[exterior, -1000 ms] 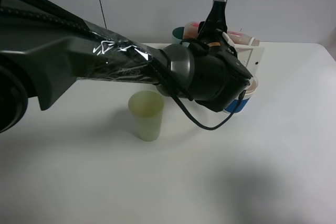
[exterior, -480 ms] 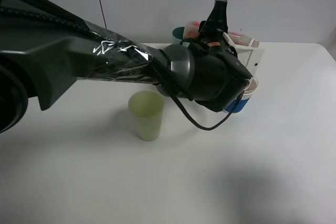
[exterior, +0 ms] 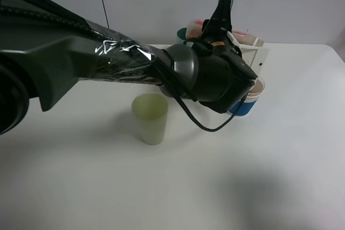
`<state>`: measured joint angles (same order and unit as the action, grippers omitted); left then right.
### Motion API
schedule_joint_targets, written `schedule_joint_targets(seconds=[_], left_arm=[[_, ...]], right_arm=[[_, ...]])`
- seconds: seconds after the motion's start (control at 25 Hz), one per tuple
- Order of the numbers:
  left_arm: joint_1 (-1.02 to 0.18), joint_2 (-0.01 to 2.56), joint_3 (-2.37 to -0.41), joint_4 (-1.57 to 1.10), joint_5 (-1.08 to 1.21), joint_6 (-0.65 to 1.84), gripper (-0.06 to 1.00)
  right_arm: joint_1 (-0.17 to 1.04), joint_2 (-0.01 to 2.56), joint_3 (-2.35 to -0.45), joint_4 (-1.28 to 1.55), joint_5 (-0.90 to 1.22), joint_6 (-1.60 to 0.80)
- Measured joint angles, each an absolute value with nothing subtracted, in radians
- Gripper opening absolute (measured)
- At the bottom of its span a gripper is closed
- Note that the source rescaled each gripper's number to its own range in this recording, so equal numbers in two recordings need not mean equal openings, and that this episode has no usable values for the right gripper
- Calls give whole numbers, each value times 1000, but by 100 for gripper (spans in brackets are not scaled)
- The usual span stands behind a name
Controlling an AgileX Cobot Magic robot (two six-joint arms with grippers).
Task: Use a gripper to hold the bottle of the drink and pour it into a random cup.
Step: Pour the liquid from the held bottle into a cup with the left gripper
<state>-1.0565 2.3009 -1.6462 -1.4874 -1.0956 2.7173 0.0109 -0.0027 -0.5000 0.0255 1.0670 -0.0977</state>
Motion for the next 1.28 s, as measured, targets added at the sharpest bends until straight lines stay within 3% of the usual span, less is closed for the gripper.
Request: schedule_joint_targets(seconds=[1.28], left_arm=[[-1055, 2302, -1620, -1487, -1133, 2757, 0]], right_arm=[[11, -3, -500, 25, 1067, -98]])
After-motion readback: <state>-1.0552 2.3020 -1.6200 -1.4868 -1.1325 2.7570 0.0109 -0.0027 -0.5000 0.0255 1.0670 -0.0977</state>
